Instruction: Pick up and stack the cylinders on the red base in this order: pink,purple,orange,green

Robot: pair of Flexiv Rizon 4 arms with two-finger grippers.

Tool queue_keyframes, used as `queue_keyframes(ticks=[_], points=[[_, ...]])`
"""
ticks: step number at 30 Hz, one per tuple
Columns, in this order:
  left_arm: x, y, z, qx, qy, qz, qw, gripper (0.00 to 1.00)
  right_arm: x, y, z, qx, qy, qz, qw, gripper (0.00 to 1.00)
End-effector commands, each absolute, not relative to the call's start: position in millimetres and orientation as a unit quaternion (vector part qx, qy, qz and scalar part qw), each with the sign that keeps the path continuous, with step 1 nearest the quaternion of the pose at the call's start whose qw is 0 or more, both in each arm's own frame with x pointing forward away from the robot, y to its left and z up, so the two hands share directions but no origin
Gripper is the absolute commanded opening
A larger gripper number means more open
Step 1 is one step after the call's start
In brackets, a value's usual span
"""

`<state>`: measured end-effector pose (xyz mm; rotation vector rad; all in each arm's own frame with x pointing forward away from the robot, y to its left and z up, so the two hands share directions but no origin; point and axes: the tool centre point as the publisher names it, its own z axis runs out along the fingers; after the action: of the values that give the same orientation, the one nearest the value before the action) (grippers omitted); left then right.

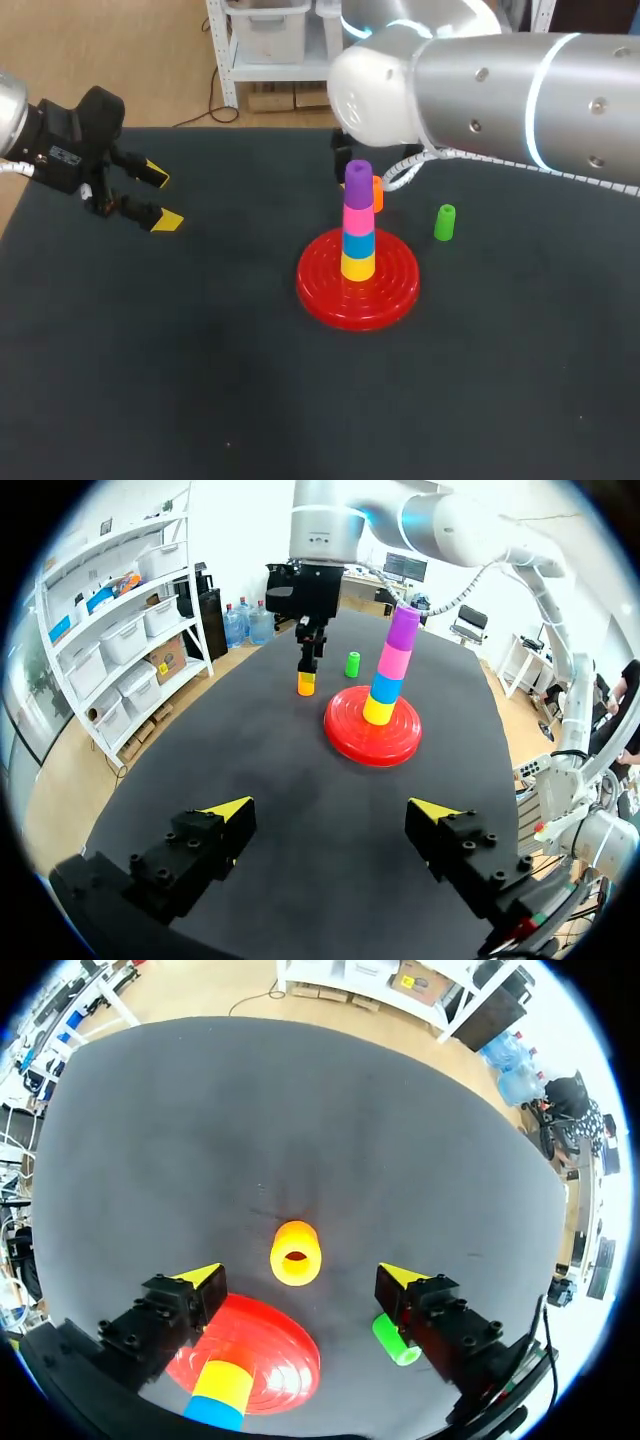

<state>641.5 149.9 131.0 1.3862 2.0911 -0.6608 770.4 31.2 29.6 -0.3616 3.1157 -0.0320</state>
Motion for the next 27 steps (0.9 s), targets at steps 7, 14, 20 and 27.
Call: queue_keyframes(ticks=[7,14,20,27], points=[[641.1,150.6,130.0,0.515,0.775,-0.246,0.272,1.00,771.6,33.6,22.7,-0.119,0.993,-0.008,-0.009,0.44],[641.1,150.6,130.0,0.515,0.775,-0.246,0.272,1.00,770.2,33.8,25.4,-0.117,0.993,-0.012,-0.012,0.00],[641.1,150.6,130.0,0.515,0.775,-0.246,0.272,1.00,769.1,30.2,52.7,-0.105,0.994,-0.004,-0.001,0.00],[641.1,150.6,130.0,0.515,0.775,-0.246,0.272,1.00,763.0,28.6,112.8,-0.101,0.994,-0.027,0.010,0.00]])
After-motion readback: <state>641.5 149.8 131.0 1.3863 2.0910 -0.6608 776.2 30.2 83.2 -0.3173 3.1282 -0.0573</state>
